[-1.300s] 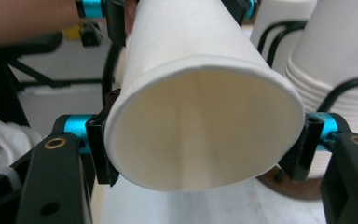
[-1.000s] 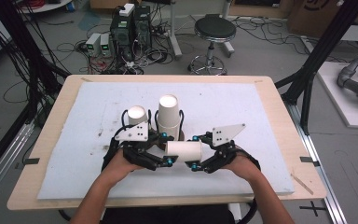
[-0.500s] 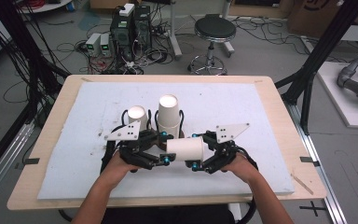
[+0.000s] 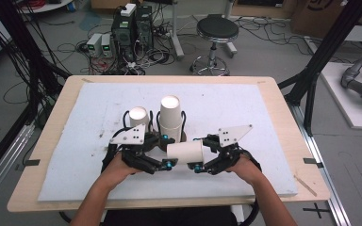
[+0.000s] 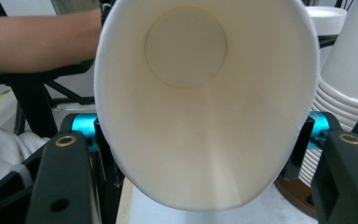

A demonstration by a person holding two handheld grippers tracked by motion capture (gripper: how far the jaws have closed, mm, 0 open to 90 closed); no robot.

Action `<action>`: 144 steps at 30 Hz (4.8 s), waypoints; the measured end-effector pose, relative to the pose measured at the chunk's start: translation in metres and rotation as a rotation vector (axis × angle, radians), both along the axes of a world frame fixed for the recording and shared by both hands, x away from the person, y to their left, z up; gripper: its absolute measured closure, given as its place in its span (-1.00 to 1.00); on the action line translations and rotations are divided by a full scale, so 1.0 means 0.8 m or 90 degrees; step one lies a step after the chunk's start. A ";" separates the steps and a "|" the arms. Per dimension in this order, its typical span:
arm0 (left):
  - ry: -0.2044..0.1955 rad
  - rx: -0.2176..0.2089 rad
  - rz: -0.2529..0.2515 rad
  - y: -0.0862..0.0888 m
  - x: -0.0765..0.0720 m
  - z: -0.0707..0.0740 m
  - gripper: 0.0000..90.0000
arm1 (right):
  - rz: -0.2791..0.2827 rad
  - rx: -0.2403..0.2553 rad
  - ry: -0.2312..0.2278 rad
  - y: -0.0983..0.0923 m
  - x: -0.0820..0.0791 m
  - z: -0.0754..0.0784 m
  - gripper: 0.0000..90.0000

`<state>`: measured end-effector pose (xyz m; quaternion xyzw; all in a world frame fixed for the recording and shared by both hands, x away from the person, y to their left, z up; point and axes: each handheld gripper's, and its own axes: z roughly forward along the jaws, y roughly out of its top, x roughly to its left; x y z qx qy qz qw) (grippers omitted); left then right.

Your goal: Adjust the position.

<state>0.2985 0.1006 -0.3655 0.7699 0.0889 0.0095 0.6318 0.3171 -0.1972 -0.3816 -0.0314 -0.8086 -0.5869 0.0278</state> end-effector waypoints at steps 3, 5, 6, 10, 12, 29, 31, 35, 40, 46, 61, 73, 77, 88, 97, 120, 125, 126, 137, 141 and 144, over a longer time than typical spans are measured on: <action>-0.008 0.030 0.012 -0.002 0.000 0.004 -0.43 | -0.004 -0.013 -0.006 0.001 -0.001 0.001 -0.23; -0.011 0.043 0.006 -0.003 0.000 0.004 -0.39 | -0.009 -0.027 -0.008 0.001 -0.001 0.001 -0.23; -0.012 0.047 0.000 -0.003 0.001 0.003 -0.35 | -0.010 -0.030 -0.007 0.002 0.000 0.002 -0.23; 0.004 0.051 -0.014 -0.004 0.002 -0.002 -0.24 | -0.009 -0.039 0.007 0.003 0.000 0.001 -0.24; 0.014 0.037 -0.022 -0.002 0.003 -0.005 -0.21 | -0.003 -0.038 0.015 0.002 0.001 0.001 -0.24; 0.010 -0.042 -0.018 0.000 0.001 -0.013 -0.19 | -0.019 0.089 0.057 -0.003 0.003 0.004 -0.34; 0.008 -0.033 -0.020 -0.002 0.002 -0.014 -0.19 | -0.015 0.087 0.051 -0.005 0.003 0.006 -0.28; 0.000 -0.008 -0.018 -0.005 0.001 -0.015 -0.19 | -0.012 0.078 0.044 -0.006 0.003 0.006 -0.24; -0.013 0.046 0.018 -0.011 -0.004 -0.009 -0.36 | -0.018 0.052 0.039 -0.005 0.002 0.005 -0.22; -0.024 0.088 0.016 -0.018 -0.004 -0.009 -0.36 | -0.026 0.027 0.045 -0.004 0.004 0.006 -0.22; 0.011 -0.025 0.004 -0.014 -0.001 -0.024 -0.20 | -0.056 0.106 0.099 -0.002 0.005 0.007 -0.57; 0.004 0.012 0.033 -0.021 -0.004 -0.026 -0.24 | -0.039 0.096 0.068 0.000 0.005 0.008 -0.24; -0.001 0.024 0.050 -0.023 -0.006 -0.023 -0.34 | -0.050 0.069 0.058 0.001 0.004 0.011 -0.24; 0.002 0.054 0.048 -0.029 -0.004 -0.030 -0.27 | -0.056 0.055 0.068 0.005 0.005 0.011 -0.24; 0.018 0.016 0.039 -0.025 -0.002 -0.032 -0.21 | -0.060 0.077 0.084 0.009 0.003 0.011 -0.33; 0.003 0.022 0.102 -0.020 -0.005 -0.031 -0.37 | -0.098 0.054 0.045 0.001 0.005 0.014 -0.23; 0.001 0.027 0.084 -0.026 -0.005 -0.033 -0.24 | -0.093 0.055 0.048 0.006 0.003 0.013 -0.23; 0.004 0.025 0.083 -0.026 -0.005 -0.034 -0.23 | -0.093 0.055 0.048 0.006 0.003 0.013 -0.24; 0.006 0.010 0.070 -0.029 -0.005 -0.033 -0.22 | -0.099 0.091 0.063 0.015 0.001 0.011 -0.42; 0.006 0.019 0.077 -0.031 -0.006 -0.035 -0.23 | -0.090 0.077 0.035 0.016 -0.001 0.012 -0.28; 0.005 0.026 0.101 -0.030 -0.007 -0.035 -0.34 | -0.105 0.071 0.021 0.012 0.000 0.013 -0.28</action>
